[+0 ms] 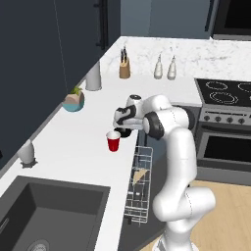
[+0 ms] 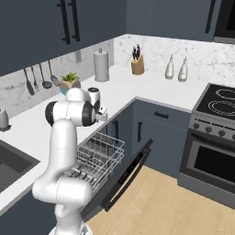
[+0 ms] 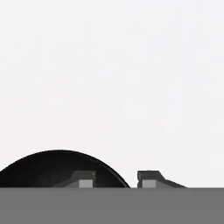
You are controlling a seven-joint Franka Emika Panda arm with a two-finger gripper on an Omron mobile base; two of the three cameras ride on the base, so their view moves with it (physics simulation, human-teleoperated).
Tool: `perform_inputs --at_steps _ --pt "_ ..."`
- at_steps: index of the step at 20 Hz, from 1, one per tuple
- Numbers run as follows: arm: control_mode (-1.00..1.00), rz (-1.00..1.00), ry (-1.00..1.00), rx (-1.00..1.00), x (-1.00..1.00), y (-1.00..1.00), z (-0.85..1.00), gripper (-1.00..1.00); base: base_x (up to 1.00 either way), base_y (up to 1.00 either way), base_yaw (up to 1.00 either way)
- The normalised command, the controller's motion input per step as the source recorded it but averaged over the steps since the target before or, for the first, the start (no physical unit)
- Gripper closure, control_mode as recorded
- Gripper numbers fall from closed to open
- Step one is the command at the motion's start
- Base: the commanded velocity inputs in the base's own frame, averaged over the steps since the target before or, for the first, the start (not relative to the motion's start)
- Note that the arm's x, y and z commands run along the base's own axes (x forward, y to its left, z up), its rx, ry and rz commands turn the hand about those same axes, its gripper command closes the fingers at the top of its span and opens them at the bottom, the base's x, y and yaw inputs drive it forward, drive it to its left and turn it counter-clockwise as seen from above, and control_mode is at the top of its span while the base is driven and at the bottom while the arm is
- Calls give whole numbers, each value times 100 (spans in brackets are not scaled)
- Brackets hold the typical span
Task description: Pick up the cup and bowl from the counter, place them in the dishwasher, and close the dishwasher door.
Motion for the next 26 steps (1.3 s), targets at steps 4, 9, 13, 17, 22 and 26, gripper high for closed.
perform_inputs --at_steps 4,9,13,17,22,26 --pt "-100 0 5 0 5 0 -53 100 0 0 0" --pt "-100 2 -1 1 -18 -12 -13 100 0 0 0" --pt "-100 4 -12 5 -72 -54 1 100 0 0 0" --pt "-100 4 -19 6 -99 -68 0 100 0 0 0" --pt "-100 3 -25 10 -100 -71 25 100 0 0 0" --pt "-100 0 -7 9 -100 -54 47 100 0 0 0"
